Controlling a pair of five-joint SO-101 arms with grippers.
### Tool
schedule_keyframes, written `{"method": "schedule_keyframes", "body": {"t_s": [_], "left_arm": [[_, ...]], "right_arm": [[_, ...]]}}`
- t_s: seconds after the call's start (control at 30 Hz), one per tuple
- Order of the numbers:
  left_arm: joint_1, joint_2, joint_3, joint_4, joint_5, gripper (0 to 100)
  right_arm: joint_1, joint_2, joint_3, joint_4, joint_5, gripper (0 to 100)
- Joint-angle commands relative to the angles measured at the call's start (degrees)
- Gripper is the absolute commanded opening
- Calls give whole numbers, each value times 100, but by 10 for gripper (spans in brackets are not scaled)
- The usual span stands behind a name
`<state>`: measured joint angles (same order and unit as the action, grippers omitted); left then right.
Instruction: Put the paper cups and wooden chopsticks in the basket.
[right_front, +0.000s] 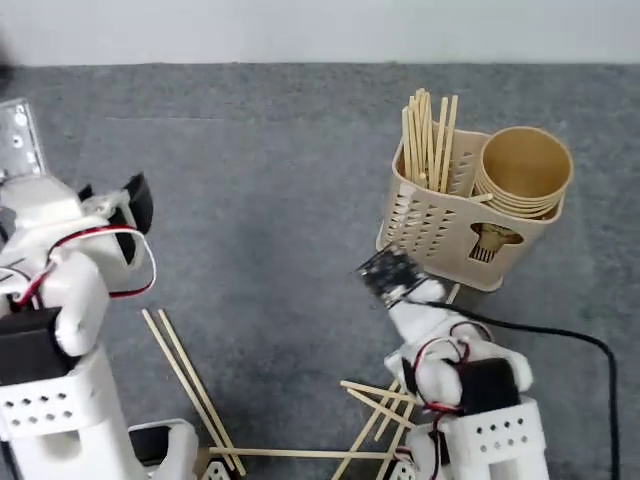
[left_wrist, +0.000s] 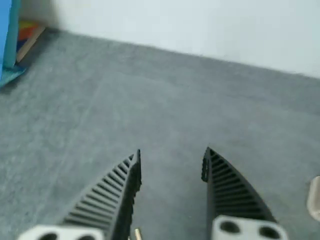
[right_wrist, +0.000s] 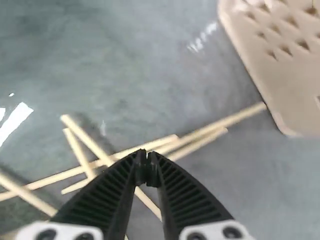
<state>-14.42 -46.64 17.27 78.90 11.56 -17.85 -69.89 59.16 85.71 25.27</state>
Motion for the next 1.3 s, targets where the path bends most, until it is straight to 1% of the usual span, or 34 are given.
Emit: {"method": "schedule_keyframes", "body": {"t_s": [0.0,0.07,0.2,0.43,0.53,0.6,0.67,0.83,0.93,1.27], "left_arm": [[-246,-299,444,-422,-88,199],[-316,-369,681,-554,-211,199],[-316,-387,963,-615,-404,199],[-316,-378,1042,-607,-413,199],[-316,-378,1042,-598,-413,199],[-316,-369,1042,-598,-413,199],[-316,-369,1042,-598,-413,199],[-316,-360,1042,-615,-413,199],[-316,-360,1042,-615,-404,199],[-325,-387,1051,-580,-404,199]], "right_arm": [[-532,-13,-97,40,44,65],[-752,75,-97,40,44,101],[-1174,708,-97,-66,79,108],[-1859,2325,-466,-92,158,113],[-2114,2800,-536,-110,149,156],[-2211,2985,-545,-136,141,193],[-2308,3081,-554,-171,141,210],[-2598,3327,-422,-470,-132,209],[-2756,3512,-316,-760,-141,209],[-2738,4611,-273,-1332,-123,208]]}}
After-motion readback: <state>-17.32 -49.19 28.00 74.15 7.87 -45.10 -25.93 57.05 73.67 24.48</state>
